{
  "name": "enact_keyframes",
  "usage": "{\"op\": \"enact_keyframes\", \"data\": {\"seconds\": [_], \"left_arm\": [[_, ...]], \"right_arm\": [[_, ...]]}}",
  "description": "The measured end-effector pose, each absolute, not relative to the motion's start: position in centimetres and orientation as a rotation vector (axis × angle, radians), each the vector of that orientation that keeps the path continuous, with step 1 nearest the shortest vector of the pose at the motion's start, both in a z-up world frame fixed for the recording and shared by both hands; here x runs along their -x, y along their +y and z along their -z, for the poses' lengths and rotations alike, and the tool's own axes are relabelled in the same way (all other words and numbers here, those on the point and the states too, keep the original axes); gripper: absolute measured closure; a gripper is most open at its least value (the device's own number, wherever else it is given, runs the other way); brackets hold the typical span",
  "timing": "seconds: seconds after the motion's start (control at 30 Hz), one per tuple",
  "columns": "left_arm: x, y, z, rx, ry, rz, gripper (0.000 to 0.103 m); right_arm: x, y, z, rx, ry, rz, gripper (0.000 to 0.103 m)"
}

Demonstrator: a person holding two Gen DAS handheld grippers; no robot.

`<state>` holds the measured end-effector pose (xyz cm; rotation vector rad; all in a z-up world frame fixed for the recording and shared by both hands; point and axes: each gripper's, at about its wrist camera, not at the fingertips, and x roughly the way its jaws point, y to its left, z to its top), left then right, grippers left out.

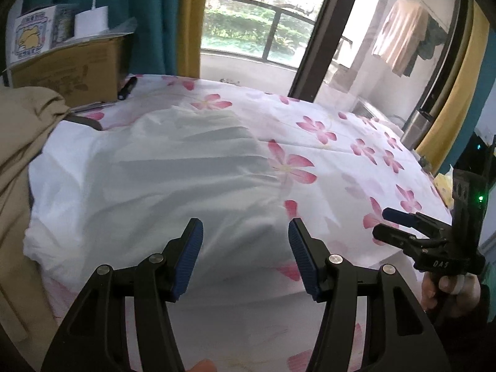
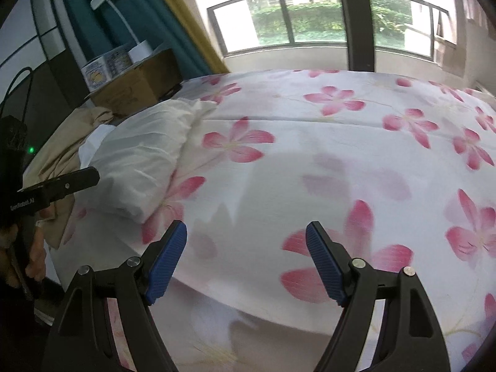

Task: Fold large clothes

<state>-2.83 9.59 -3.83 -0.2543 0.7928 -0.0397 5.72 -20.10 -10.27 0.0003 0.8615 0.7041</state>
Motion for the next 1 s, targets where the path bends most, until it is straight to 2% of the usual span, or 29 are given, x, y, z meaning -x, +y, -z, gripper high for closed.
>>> {"op": "enact_keyframes", "data": {"seconds": [0.43,1.0], "left_arm": [[1.9,5.7,3.0,0.183,0.772,0.03,0.042],[2.6,0.7,-2.2,0.082,0.601,0.08,0.042]], "right_arm": [[-5.6,-26.3,9.6,-0.05,0.825,-0.577,0.024],[-4.3,-32.4,5.8,-0.041,0.722,-0.438,0.024]]}}
